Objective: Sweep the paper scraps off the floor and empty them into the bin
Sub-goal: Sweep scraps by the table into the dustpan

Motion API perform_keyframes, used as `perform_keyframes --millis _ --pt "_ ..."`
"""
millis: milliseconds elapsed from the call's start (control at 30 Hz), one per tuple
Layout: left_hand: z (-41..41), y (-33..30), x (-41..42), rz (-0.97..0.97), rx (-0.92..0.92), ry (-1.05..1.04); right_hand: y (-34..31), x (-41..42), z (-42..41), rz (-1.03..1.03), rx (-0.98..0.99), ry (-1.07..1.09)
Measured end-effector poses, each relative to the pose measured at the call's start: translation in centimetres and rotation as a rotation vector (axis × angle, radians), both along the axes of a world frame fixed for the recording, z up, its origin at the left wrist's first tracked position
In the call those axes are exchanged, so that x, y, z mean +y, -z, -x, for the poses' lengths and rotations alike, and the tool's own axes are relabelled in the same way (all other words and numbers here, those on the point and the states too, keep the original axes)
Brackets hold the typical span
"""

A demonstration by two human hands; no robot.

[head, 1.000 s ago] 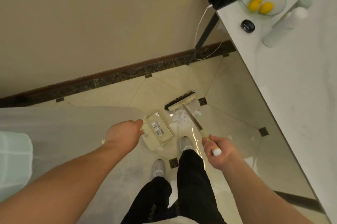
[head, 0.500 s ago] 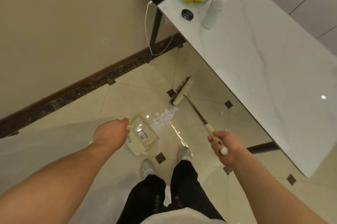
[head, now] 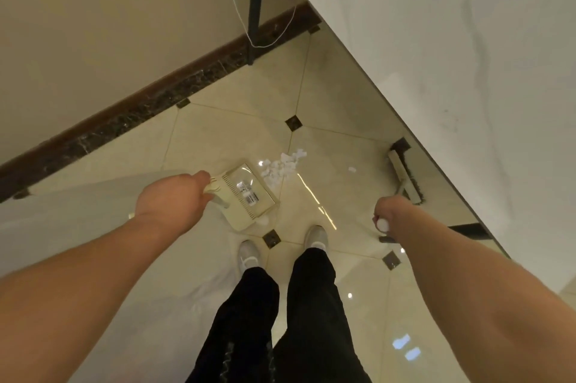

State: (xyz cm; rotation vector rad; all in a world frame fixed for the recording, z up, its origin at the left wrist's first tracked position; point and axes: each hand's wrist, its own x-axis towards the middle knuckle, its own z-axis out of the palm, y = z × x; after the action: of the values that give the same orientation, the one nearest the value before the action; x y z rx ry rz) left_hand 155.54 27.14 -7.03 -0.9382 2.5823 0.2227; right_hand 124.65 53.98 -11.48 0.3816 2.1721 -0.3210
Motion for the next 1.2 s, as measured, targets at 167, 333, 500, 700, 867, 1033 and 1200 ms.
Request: perform_keyframes --millis 167,333,500,700,867,1033,1200 --pt "1.8 -0.3 1.2 -0.009 -0.008 -0.009 -3.0 -3.3 -4.8 0.254 -0.173 0.041" --pt "3.3 -1.1 1.0 -0.016 -0.046 -0.022 -6.7 -4.1 -9.1 0.281 -0.401 0.362" --pt "3.6 -1.1 1.2 -0.031 -0.062 -0.055 -9.7 -4.6 -8.8 0.329 -0.392 0.296" --pt "2.2 -0.7 1.8 -0.063 -0.088 -0.113 -9.2 -5.9 -8.4 0.314 -0.309 -0.034" --pt "0.3 -0.3 2.7 -0.141 -0.078 -0.212 -6.2 -8.2 -7.0 0.247 -0.296 -0.102" --pt "-0.9 0.2 3.0 -0.121 -0.063 -0.205 -6.7 -7.4 -7.6 0.234 -0.431 -0.143" --pt "-0.3 0.3 2.0 -0.155 -0.059 -0.202 -10.7 -5.5 -6.9 0.29 -0.538 -0.028"
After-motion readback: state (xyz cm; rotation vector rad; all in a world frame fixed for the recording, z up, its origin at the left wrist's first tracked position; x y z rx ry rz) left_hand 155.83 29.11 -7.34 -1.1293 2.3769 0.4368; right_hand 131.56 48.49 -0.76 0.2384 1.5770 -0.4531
